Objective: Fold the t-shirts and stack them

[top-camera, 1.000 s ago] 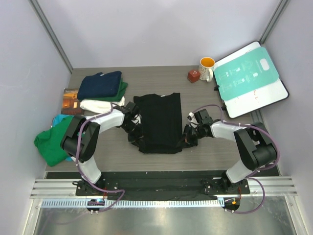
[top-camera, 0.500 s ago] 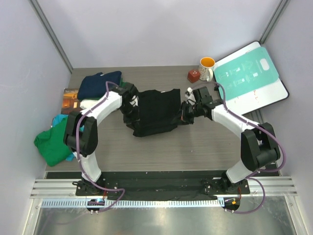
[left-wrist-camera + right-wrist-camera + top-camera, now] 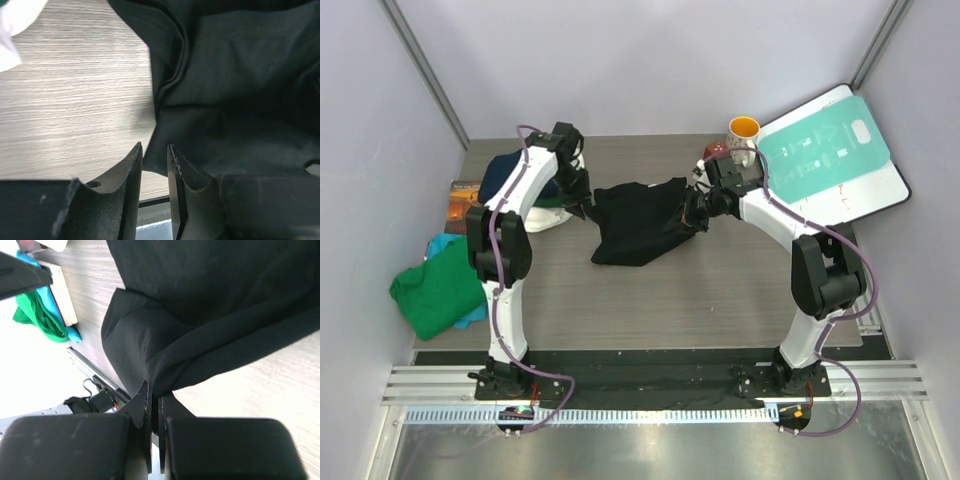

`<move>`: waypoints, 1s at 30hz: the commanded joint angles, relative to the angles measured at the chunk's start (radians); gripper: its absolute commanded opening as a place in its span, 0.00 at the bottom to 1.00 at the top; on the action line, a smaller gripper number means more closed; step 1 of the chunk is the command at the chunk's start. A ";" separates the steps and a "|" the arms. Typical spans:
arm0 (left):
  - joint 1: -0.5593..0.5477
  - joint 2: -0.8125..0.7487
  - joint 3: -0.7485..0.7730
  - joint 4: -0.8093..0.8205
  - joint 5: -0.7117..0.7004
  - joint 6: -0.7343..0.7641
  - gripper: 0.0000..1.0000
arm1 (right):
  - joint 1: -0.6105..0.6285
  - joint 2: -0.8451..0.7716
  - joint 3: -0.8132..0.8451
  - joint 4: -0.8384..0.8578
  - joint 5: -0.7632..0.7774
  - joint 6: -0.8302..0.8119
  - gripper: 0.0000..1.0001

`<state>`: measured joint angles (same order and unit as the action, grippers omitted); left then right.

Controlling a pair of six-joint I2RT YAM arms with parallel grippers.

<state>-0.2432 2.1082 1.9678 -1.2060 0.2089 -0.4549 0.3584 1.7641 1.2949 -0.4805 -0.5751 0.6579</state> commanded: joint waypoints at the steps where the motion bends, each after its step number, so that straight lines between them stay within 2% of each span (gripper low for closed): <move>1: -0.007 -0.002 0.051 -0.038 0.053 -0.001 0.29 | -0.006 0.023 0.093 0.005 0.024 0.008 0.01; 6: -0.007 -0.040 -0.009 -0.037 0.061 0.007 0.34 | -0.025 0.049 0.159 0.006 0.053 0.008 0.01; 7: -0.007 -0.059 -0.041 -0.027 0.067 0.009 0.41 | -0.030 0.049 0.161 0.005 0.060 0.008 0.01; 8: -0.007 -0.079 -0.078 -0.015 0.070 0.009 0.43 | -0.033 0.048 0.162 0.006 0.064 0.009 0.01; 12: 0.001 -0.227 -0.346 0.106 0.082 -0.017 0.50 | -0.052 0.043 0.144 0.008 0.054 -0.001 0.01; 17: 0.016 -0.332 -0.642 0.305 0.252 -0.166 0.52 | -0.055 0.020 0.066 0.031 0.043 0.000 0.01; 20: 0.015 -0.379 -0.763 0.422 0.285 -0.266 0.53 | -0.055 -0.002 -0.009 0.052 0.034 0.008 0.01; 30: 0.016 -0.381 -0.831 0.595 0.205 -0.482 0.53 | -0.056 -0.084 -0.209 0.086 -0.008 -0.032 0.01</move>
<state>-0.2329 1.7515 1.1358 -0.7486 0.4194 -0.8188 0.3042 1.7760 1.1179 -0.4324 -0.5488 0.6552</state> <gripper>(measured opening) 0.527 0.050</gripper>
